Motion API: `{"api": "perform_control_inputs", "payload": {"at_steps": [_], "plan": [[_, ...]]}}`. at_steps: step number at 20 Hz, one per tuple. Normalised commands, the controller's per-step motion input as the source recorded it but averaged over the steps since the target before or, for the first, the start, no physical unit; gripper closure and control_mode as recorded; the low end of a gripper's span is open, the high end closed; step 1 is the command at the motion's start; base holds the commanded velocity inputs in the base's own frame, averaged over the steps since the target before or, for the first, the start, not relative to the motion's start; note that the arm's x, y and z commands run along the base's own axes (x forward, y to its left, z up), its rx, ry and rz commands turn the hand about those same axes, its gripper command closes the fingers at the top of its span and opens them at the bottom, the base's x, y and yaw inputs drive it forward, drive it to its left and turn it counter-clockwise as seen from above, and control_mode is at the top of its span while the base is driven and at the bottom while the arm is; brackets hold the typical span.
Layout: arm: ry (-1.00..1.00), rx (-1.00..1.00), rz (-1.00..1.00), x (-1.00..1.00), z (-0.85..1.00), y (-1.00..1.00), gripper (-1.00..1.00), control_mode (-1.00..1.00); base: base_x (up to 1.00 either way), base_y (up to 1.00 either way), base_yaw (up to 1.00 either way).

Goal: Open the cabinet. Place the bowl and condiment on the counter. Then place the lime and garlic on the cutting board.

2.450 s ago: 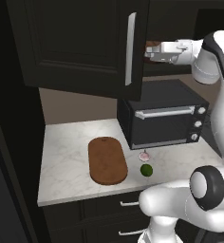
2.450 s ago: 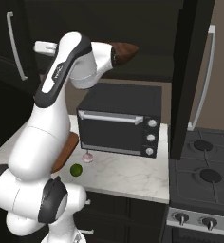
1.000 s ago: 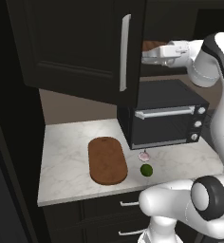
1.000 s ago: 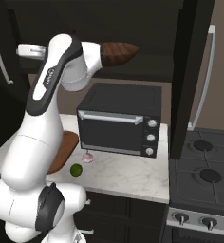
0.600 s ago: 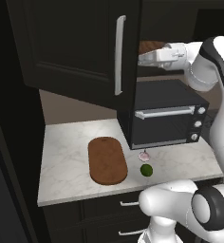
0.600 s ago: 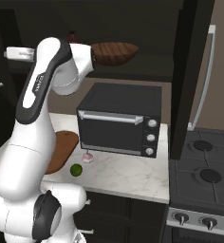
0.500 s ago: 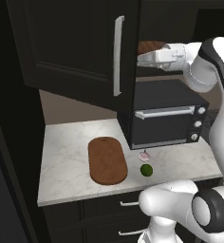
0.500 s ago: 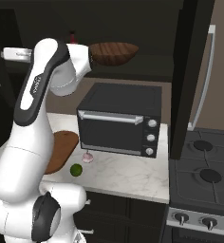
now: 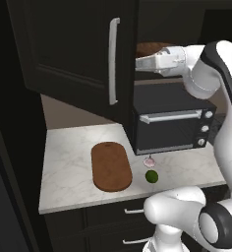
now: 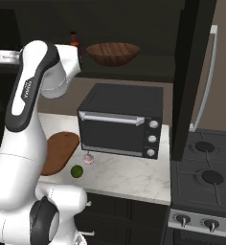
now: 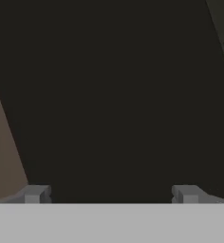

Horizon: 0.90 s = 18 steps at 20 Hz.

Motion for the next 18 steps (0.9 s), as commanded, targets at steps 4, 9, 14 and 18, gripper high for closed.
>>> {"api": "perform_control_inputs", "payload": {"at_steps": [4,9,14,18], "plan": [[0.00,0.00,0.07,-0.01,0.00,0.50,-1.00,-1.00,0.00,0.00,0.00],[0.01,0.00,0.09,0.00,0.00,0.50,-1.00,-1.00,0.00,0.00,0.00],[0.00,0.00,0.09,0.00,0.00,0.49,-1.00,-1.00,0.00,0.00,0.00],[0.00,0.00,0.08,0.00,0.00,0.45,-1.00,-1.00,0.00,0.00,0.00]]}}
